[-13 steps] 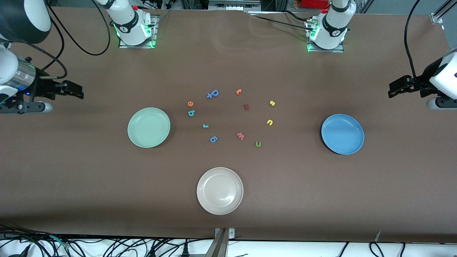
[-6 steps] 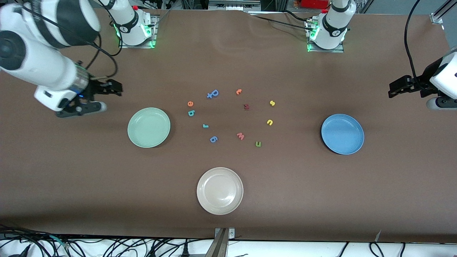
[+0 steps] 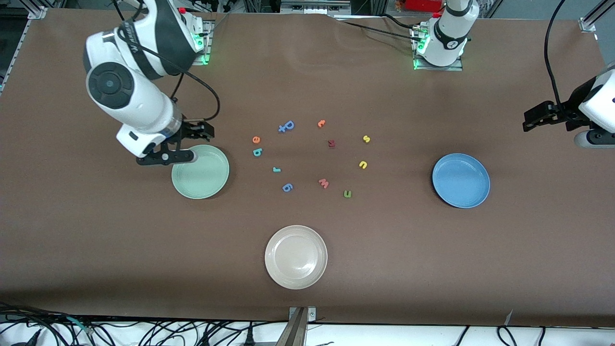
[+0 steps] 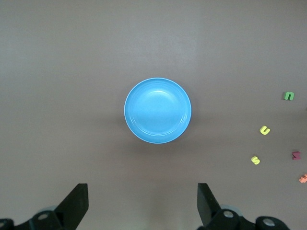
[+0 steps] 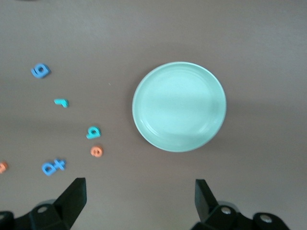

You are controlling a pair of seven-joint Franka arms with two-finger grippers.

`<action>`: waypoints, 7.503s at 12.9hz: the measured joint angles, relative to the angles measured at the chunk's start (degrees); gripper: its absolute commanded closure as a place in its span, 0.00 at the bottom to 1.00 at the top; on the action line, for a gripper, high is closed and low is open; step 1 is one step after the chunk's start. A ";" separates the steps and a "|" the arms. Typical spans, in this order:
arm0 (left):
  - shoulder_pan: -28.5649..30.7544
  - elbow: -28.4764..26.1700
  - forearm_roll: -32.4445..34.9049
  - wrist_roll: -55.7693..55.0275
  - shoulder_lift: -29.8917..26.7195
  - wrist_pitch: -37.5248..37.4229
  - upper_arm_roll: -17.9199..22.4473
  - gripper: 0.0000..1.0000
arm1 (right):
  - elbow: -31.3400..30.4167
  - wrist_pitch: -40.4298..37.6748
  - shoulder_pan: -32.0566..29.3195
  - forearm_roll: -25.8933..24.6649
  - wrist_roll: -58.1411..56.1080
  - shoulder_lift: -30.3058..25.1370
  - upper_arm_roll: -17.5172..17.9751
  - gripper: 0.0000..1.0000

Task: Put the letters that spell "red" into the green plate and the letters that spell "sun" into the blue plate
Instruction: 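Reach the right gripper to the teal letter while the left gripper reaches the green letter, then grasp the teal r with the right gripper while the left gripper grasps the green n, then carry the teal r to the green plate while the left gripper carries the n, then release the r into the green plate while the left gripper drops the n, then grasp the teal a with the right gripper while the left gripper grasps the yellow u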

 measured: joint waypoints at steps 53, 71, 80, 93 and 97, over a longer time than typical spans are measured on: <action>-27.60 -3.11 -3.72 -30.12 40.95 54.30 -4.91 0.95 | 0.95 24.17 15.43 2.66 21.01 19.67 -12.31 0.75; -3.44 2.03 0.37 6.34 33.45 14.21 -2.65 1.00 | -10.92 24.02 15.63 4.13 11.48 17.38 -16.42 0.04; -1.95 1.25 0.83 8.02 34.02 14.17 -4.26 0.00 | -13.55 33.26 19.07 10.69 32.83 16.66 -7.11 0.17; -3.97 -32.79 -2.40 -11.04 22.94 63.53 -21.59 0.00 | -20.48 42.23 20.38 10.73 34.52 16.98 -6.25 0.60; -7.73 -33.75 2.03 -19.22 22.87 64.26 -21.66 0.00 | -20.56 42.35 20.55 10.77 34.61 16.34 -6.23 0.85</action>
